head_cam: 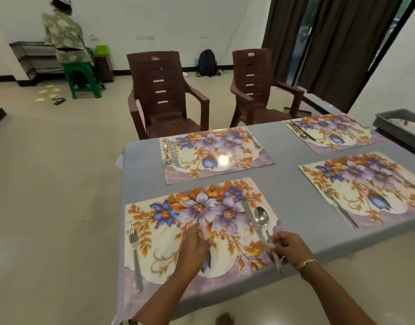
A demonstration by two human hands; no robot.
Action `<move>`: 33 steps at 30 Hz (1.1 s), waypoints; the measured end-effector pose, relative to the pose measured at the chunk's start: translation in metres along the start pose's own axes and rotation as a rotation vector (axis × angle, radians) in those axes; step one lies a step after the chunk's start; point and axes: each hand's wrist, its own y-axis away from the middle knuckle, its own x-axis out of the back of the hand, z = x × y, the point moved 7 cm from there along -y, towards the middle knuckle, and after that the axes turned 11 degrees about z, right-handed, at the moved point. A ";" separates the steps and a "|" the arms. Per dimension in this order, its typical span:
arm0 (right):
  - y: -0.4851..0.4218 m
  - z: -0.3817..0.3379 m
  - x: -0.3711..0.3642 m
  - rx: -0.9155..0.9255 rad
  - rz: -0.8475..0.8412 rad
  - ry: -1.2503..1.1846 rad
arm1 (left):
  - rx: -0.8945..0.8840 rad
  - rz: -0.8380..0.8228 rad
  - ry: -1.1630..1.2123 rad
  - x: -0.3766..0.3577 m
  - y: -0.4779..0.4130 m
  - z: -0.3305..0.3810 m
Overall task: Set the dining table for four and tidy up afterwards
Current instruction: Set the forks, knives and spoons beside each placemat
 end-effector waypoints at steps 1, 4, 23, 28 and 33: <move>-0.011 0.002 0.004 -0.002 0.016 0.027 | 0.006 -0.014 0.038 -0.011 -0.007 0.004; -0.039 0.008 0.009 0.008 0.018 0.124 | 0.078 -0.089 0.087 -0.049 -0.028 0.014; -0.074 -0.014 -0.018 0.707 -0.124 0.600 | -0.305 -0.295 -0.636 -0.148 -0.041 0.047; -0.073 -0.011 -0.030 0.837 -0.268 0.746 | -0.290 -0.316 -0.722 -0.147 -0.039 0.047; -0.081 -0.003 -0.009 0.824 -0.272 0.729 | -0.252 -0.329 -0.723 -0.157 -0.035 0.059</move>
